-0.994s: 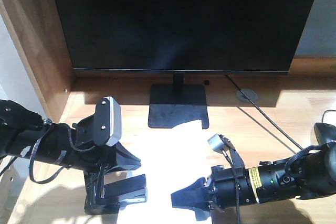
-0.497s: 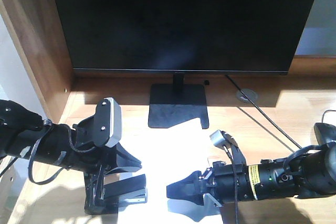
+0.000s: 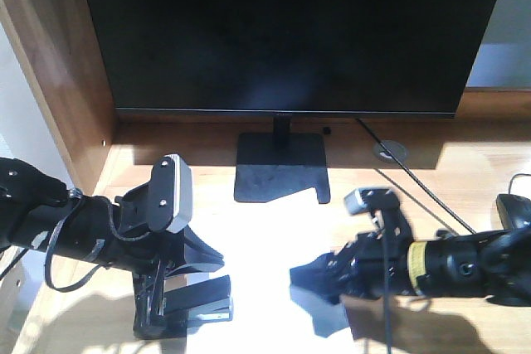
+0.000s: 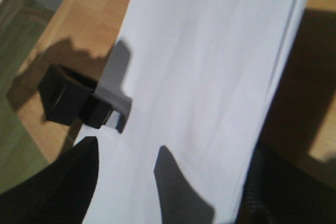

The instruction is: Grab stapler and paper to desk for stapling

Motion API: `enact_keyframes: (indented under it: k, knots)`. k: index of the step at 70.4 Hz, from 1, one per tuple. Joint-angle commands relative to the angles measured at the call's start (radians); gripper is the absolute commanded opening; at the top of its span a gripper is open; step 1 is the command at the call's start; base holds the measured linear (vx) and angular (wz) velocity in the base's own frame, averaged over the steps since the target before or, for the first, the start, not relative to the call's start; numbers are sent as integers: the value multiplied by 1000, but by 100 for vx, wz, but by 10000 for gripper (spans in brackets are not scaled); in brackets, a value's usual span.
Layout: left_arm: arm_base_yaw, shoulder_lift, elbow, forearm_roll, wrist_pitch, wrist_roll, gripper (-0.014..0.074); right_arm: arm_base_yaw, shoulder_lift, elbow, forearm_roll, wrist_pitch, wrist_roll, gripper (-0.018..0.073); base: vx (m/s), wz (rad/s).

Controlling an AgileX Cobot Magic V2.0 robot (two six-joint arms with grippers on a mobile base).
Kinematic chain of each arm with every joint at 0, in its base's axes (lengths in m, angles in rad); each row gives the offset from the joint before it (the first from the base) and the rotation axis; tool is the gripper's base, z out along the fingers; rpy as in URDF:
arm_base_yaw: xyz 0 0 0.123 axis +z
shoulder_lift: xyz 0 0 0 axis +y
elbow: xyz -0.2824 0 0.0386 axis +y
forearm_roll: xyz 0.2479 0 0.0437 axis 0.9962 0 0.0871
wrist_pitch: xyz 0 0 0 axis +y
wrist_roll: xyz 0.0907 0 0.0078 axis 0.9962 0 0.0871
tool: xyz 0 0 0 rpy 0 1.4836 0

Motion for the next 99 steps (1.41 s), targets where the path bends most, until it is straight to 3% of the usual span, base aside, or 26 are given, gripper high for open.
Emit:
enact_keyframes:
  k: [1, 11, 25, 36, 52, 61, 74, 99]
  knots:
    - [-8, -38, -17, -45, 7, -17, -6, 0, -110, -16, -5, 86, -14, 526, 0, 0]
    - [-7, -38, -17, -30, -90, -122, -6, 0, -232, -16, -33, 279, -14, 524, 0, 0]
    - [-7, -40, -17, 106, -232, -317, -6, 0, -401, -16, -66, 478, -14, 466, 0, 0]
    - [-7, -74, -17, 260, -342, -522, -6, 0, -515, -15, -85, 592, -14, 313, 0, 0]
    - [-3, -178, -17, 439, -507, -794, -6, 0, -629, -15, -85, 639, -14, -17, 0, 0]
    - [-3, -243, -17, 499, -581, -906, -6, 0, -680, -15, -85, 645, -14, -11, 0, 0]
    - [-3, -323, -17, 505, -649, -980, -6, 0, -760, -15, -84, 645, -9, -10, 0, 0]
    - [-3, -562, 78, 505, -696, -978, -6, 0, -1001, 36, -81, 645, -7, -10, 0, 0]
